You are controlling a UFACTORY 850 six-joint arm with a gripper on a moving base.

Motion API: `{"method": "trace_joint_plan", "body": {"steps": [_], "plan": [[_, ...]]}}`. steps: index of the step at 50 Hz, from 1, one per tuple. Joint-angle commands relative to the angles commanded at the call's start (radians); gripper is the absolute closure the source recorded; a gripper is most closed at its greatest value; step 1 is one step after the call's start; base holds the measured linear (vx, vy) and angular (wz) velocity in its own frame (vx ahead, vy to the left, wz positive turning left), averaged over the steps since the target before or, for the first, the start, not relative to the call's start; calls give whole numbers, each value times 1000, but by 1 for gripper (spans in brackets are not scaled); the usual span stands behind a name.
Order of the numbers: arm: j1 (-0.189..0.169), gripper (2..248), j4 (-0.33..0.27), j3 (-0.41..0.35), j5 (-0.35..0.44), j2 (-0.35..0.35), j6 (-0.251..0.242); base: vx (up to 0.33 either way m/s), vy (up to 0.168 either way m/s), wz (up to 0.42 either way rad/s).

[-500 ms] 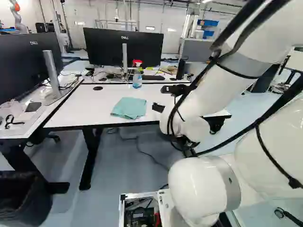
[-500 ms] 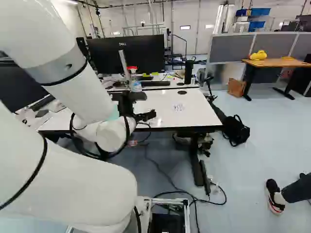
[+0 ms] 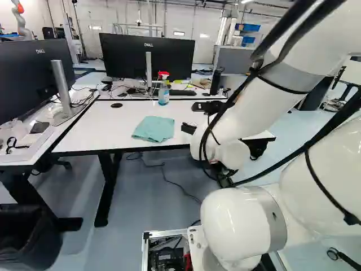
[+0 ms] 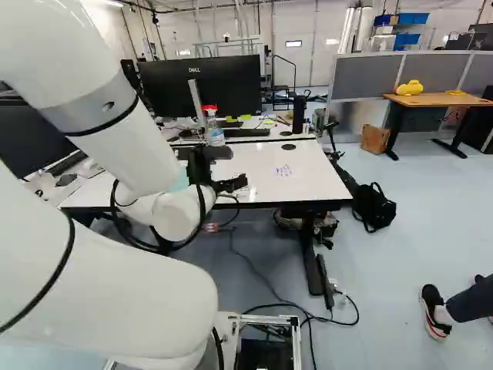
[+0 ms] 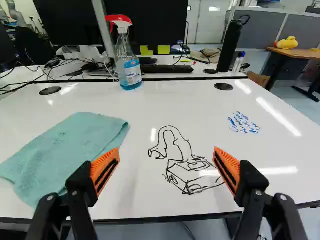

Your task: Clean the table with the green towel

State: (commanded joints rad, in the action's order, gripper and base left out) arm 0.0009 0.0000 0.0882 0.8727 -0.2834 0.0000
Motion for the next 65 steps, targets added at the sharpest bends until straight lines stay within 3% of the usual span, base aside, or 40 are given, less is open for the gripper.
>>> {"method": "trace_joint_plan", "body": {"steps": [21, 36, 65], "plan": [[49, 3, 0, 81, 0, 35, 0, 0, 0, 0], [102, 3, 0, 129, 0, 47, 0, 0, 0, 0], [206, 3, 0, 209, 0, 137, 0, 0, 0, 0]]}}
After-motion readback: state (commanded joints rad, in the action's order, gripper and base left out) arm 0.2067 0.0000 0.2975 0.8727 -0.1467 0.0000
